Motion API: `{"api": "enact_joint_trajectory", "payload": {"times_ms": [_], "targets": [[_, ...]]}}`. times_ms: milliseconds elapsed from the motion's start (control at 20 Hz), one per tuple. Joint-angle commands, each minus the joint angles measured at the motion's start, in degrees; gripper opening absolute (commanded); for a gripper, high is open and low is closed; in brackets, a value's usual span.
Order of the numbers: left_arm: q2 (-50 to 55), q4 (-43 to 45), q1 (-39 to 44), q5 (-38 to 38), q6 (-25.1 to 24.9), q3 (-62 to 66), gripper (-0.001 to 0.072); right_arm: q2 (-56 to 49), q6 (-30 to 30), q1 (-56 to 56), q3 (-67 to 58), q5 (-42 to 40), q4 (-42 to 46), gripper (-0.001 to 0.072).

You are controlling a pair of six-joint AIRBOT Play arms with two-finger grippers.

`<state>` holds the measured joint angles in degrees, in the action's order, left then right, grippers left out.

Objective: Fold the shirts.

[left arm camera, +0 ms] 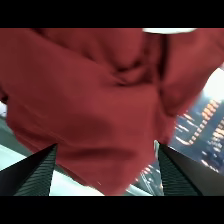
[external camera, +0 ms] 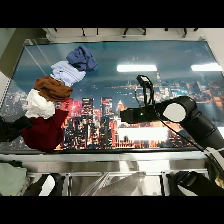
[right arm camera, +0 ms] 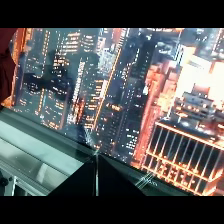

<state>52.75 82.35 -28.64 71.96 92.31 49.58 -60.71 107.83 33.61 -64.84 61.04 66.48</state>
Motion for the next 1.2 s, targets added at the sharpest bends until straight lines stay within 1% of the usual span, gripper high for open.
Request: {"api": "enact_joint_trajectory", "payload": {"times_ms": [0,100,200,250,350,400,450,500,550,700,800,950,1050,1150], "targets": [[8.6,-1.4,-5.3,-2.4,-0.6,0.0,0.0679,-0.1,0.0,0.0,0.0,0.0,-2.3,0.0026],[13.2,-1.5,-6.1,-4.8,-1.5,0.0,0.0678,-0.2,0.0,0.0,0.0,0.3,-4.0,0.0026],[17.6,-1.8,-5.9,-8.8,-2.3,0.0,0.0678,-0.3,0.0,0.0,0.0,1.3,-4.2,0.0026],[19.8,-3.2,-5.9,-10.7,-2.5,0.0,0.0678,-0.3,0.0,0.0,0.0,1.4,-4.2,0.0026],[23.9,-6.1,-5.9,-11.3,-4.3,0.0,0.0678,-0.3,0.0,0.0,0.0,1.3,-4.2,0.0026],[25.7,-6.0,-5.9,-10.0,-4.3,0.0,0.0673,-0.4,0.0,0.0,0.0,1.3,-4.2,0.0026],[26.1,-5.9,-5.9,-9.2,-4.3,0.0,0.0528,-0.4,0.0,0.0,0.0,1.3,-4.2,0.0026],[25.7,-5.8,-5.9,-8.9,-4.4,0.0,0.0135,-0.4,0.0,0.0,0.0,1.3,-4.2,0.0026],[24.8,-5.9,-5.9,-9.0,-4.6,0.0,0.0024,-0.4,0.0,0.0,0.0,1.3,-4.2,0.0026],[17.0,-6.1,-5.9,-8.9,-2.6,0.0,0.0024,-0.4,0.0,0.0,0.0,2.3,-7.1,0.0026],[8.7,-9.8,-5.6,-5.8,-2.2,0.0,0.0024,-0.4,-0.5,0.0,0.0,5.3,-7.8,0.0026],[-2.1,-10.6,-2.2,-2.0,-2.1,0.0,0.0024,-0.2,-8.6,-0.9,0.0,7.5,-7.2,0.0027],[-8.9,-10.7,1.7,2.3,0.0,0.0,0.0024,0.4,-12.0,-2.9,0.0,7.6,-6.9,0.0027],[-14.3,-14.6,7.9,5.1,1.4,0.0,0.0024,1.1,-13.6,-6.6,0.0,7.6,-6.8,0.0027]]}}
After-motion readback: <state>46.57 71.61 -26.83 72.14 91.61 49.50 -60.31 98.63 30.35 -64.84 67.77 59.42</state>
